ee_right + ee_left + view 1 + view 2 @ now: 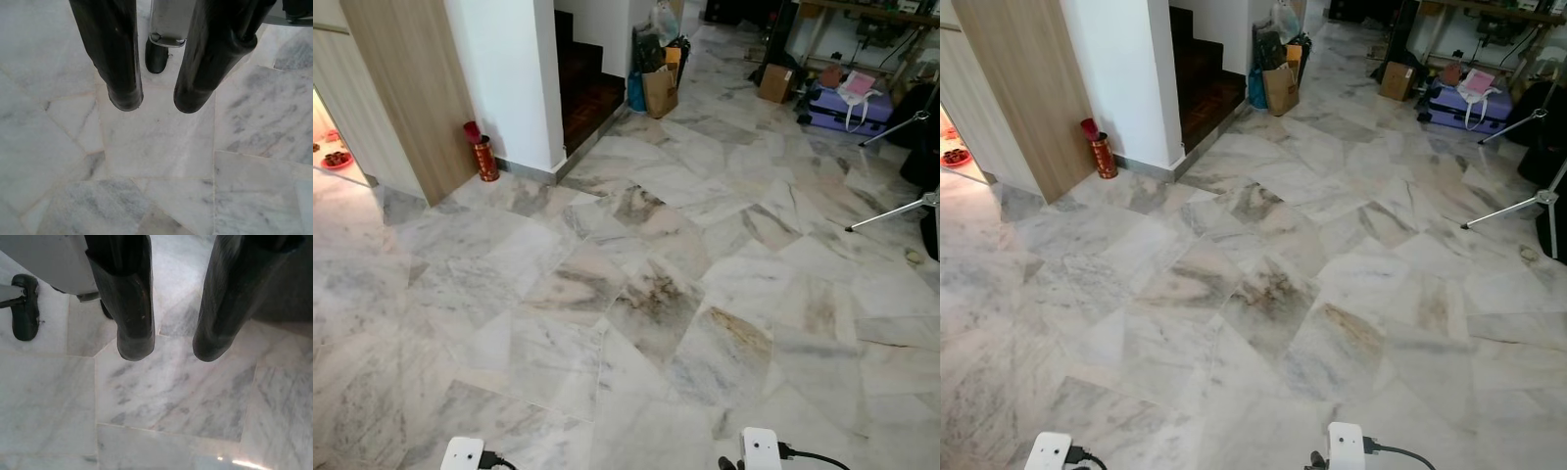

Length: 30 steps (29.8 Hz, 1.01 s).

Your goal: Move the pillow to the sofa from floor

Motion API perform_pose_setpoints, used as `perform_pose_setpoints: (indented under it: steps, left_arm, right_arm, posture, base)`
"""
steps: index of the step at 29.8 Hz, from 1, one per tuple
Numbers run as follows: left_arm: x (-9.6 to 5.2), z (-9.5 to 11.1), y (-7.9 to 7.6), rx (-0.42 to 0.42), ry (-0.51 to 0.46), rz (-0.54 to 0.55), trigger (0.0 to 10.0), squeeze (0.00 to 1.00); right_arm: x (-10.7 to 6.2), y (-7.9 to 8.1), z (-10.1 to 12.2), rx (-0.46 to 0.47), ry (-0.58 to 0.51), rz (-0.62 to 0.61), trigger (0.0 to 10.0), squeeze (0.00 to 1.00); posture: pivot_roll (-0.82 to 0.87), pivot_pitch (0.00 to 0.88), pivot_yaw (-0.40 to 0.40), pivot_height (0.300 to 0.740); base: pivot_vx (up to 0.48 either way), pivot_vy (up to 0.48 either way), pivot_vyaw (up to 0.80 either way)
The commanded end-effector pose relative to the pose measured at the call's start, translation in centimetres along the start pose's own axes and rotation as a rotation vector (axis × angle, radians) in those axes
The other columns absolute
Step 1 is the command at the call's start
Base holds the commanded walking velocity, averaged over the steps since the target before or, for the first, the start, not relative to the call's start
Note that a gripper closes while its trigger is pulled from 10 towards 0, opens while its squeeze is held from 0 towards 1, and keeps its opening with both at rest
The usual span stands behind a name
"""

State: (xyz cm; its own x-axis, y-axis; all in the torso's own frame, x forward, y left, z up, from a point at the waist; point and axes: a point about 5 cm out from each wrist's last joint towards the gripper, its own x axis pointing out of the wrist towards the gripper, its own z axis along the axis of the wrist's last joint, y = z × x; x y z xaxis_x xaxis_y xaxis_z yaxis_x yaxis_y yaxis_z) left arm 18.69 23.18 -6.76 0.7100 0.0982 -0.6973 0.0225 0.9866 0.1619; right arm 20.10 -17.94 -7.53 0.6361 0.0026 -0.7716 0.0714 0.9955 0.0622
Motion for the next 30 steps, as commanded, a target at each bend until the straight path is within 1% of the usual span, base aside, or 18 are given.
perform_pose_setpoints:
  steps: [1,3,5,6,7,9,11,14,15,16,18,19,22,24,25,26,27,30]
  left_arm:
    - [-0.1,-0.4,0.1,0.016,0.014,-0.005,10.0,0.0]
    - [-0.2,-0.4,0.2,0.017,0.014,-0.003,10.0,0.0]
    - [-0.2,-0.5,0.3,0.017,0.014,-0.001,10.0,0.0]
    - [-0.2,-0.5,0.3,0.017,0.014,-0.001,10.0,0.0]
    - [-0.3,-0.7,0.5,0.022,0.016,0.005,10.0,0.0]
    - [-0.5,-1.1,0.8,0.021,0.026,0.016,10.0,0.0]
    - [-0.5,-1.2,0.9,0.02,0.028,0.017,10.0,0.0]
    - [-0.7,-1.5,1.0,0.015,0.036,0.023,10.0,0.0]
    - [-0.7,-1.5,1.0,0.015,0.036,0.023,10.0,0.0]
    - [-0.8,-1.8,1.2,0.006,0.039,0.036,10.0,0.0]
    - [-0.9,-2.0,1.3,-0.003,0.04,0.047,10.0,0.0]
    - [-1.1,-2.3,1.5,-0.002,0.048,0.056,10.0,0.0]
    - [-1.2,-2.5,1.7,-0.01,0.052,0.065,10.0,0.0]
    - [-1.2,-2.6,1.8,-0.015,0.056,0.071,10.0,0.0]
    - [-1.3,-2.8,1.9,-0.021,0.061,0.077,10.0,0.0]
    - [-1.3,-2.8,1.9,-0.021,0.061,0.077,10.0,0.0]
    - [-1.3,-2.9,1.9,-0.032,0.067,0.084,10.0,0.0]
    - [-1.4,-3.0,2.0,-0.045,0.073,0.092,10.0,0.0]
  right_arm:
    - [-0.2,-0.3,-0.5,0.021,0.004,-0.019,10.0,0.0]
    - [-0.2,-0.5,0.0,0.014,-0.039,-0.034,10.0,0.0]
    - [-0.2,-0.5,2.9,-0.073,-0.226,-0.042,10.0,0.0]
    - [-0.2,-0.5,2.9,-0.073,-0.226,-0.042,10.0,0.0]
    - [-0.7,-0.3,6.2,-0.063,-0.442,-0.02,10.0,0.0]
    - [-2.3,-0.6,8.8,-0.044,-0.668,0.023,10.0,0.0]
    - [-2.7,-0.8,9.1,-0.051,-0.705,0.028,10.0,0.0]
    - [-4.6,-1.6,8.8,-0.08,-0.774,0.027,10.0,0.0]
    - [-4.6,-1.6,8.8,-0.08,-0.774,0.027,10.0,0.0]
    - [-5.9,-2.6,7.3,-0.084,-0.774,-0.008,10.0,0.0]
    - [-6.3,-3.4,5.6,-0.056,-0.734,-0.049,10.0,0.0]
    - [-6.1,-4.3,3.0,-0.036,-0.657,-0.113,10.0,0.0]
    - [-5.6,-4.7,0.4,0.033,-0.543,-0.137,10.0,0.0]
    - [-5.0,-4.9,-1.5,0.029,-0.449,-0.157,10.0,0.0]
    - [-4.3,-4.8,-3.2,0.015,-0.317,-0.147,10.0,0.0]
    - [-4.3,-4.8,-3.2,0.015,-0.317,-0.147,10.0,0.0]
    - [-3.9,-4.6,-4.2,0.026,-0.224,-0.144,10.0,0.0]
    - [-3.7,-4.6,-5.0,0.044,-0.153,-0.152,10.0,0.0]
  posture:
    - [0.08,0.058,-0.002,0.74]
    - [0.08,0.059,0.0,0.74]
    - [0.08,0.065,0.0,0.74]
    - [0.08,0.065,0.0,0.74]
    - [0.06,0.074,0.001,0.74]
    - [0.05,0.076,0.001,0.74]
    - [0.04,0.079,0.002,0.74]
    - [0.03,0.079,-0.002,0.74]
    - [0.03,0.079,-0.002,0.74]
    - [0.03,0.086,-0.006,0.74]
    - [0.03,0.086,-0.006,0.74]
    - [0.02,0.089,-0.005,0.74]
    - [0.03,0.093,-0.002,0.74]
    - [0.03,0.093,-0.002,0.74]
    - [0.03,0.091,0.0,0.74]
    - [0.03,0.091,0.0,0.74]
    - [0.03,0.09,0.0,0.74]
    - [0.03,0.09,0.0,0.74]
  base:
    - [0.0,0.0,0.0]
    - [0.0,0.0,0.0]
    - [0.0,0.0,0.0]
    - [0.0,0.0,0.0]
    - [0.0,0.0,0.0]
    - [0.0,0.0,0.0]
    - [0.0,0.0,0.0]
    - [0.0,0.0,0.0]
    - [0.0,0.0,0.0]
    - [0.0,0.0,0.0]
    - [0.0,0.0,0.0]
    - [0.0,0.0,0.0]
    - [0.0,0.0,0.0]
    - [0.0,0.0,0.0]
    - [0.0,0.0,0.0]
    - [0.0,0.0,0.0]
    - [0.0,0.0,0.0]
    - [0.0,0.0,0.0]
